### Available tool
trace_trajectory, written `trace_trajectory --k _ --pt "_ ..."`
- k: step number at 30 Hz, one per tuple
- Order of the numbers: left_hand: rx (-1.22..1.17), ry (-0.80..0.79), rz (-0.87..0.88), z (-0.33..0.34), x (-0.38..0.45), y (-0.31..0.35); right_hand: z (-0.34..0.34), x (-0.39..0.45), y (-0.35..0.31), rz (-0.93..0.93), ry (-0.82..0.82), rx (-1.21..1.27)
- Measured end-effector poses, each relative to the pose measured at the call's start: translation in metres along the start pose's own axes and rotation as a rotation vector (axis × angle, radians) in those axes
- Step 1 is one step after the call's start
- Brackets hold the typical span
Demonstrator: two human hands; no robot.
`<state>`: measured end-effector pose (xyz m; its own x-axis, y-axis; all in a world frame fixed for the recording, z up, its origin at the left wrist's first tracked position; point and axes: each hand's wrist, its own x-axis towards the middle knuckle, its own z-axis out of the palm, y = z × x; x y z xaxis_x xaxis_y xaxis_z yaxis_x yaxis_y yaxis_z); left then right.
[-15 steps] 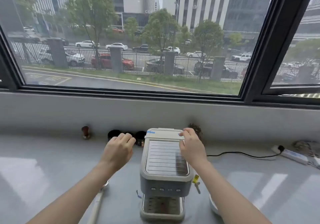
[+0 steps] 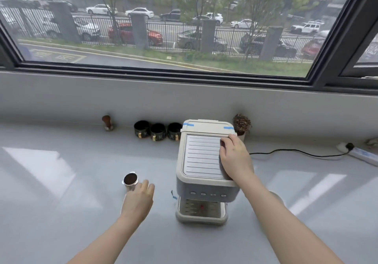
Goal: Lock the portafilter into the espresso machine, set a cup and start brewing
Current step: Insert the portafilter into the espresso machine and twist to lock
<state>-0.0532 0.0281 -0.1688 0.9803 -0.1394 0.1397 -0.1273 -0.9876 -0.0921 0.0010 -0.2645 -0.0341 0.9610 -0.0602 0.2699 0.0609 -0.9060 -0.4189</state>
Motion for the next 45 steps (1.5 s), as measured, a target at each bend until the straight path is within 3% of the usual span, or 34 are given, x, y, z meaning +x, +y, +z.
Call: trace_trajectory --k 11,14,18,24,29,37,45 --pt "-0.257 -0.266 -0.435 0.085 -0.038 -0.041 0.002 0.003 0.002 0.045 -0.07 0.049" --pt "-0.425 -0.399 -0.565 0.088 -0.039 -0.043 0.002 0.003 0.001 0.048 -0.098 0.072" --pt "-0.402 -0.446 -0.678 0.077 -0.043 -0.033 0.0 0.003 0.0 0.089 -0.132 0.056" --pt "-0.45 -0.25 -0.653 0.07 -0.052 -0.018 -0.003 0.0 -0.003 0.122 -0.139 0.053" --pt "-0.61 -0.212 -0.552 0.032 -0.07 0.009 -0.009 -0.001 -0.002 0.158 -0.13 0.099" --pt "-0.667 -0.228 -0.297 0.0 -0.102 0.043 -0.008 0.001 0.0 0.221 -0.258 0.185" --pt "-0.754 -0.192 -0.213 -0.019 -0.087 0.079 -0.013 -0.009 -0.005 0.257 -0.225 0.18"
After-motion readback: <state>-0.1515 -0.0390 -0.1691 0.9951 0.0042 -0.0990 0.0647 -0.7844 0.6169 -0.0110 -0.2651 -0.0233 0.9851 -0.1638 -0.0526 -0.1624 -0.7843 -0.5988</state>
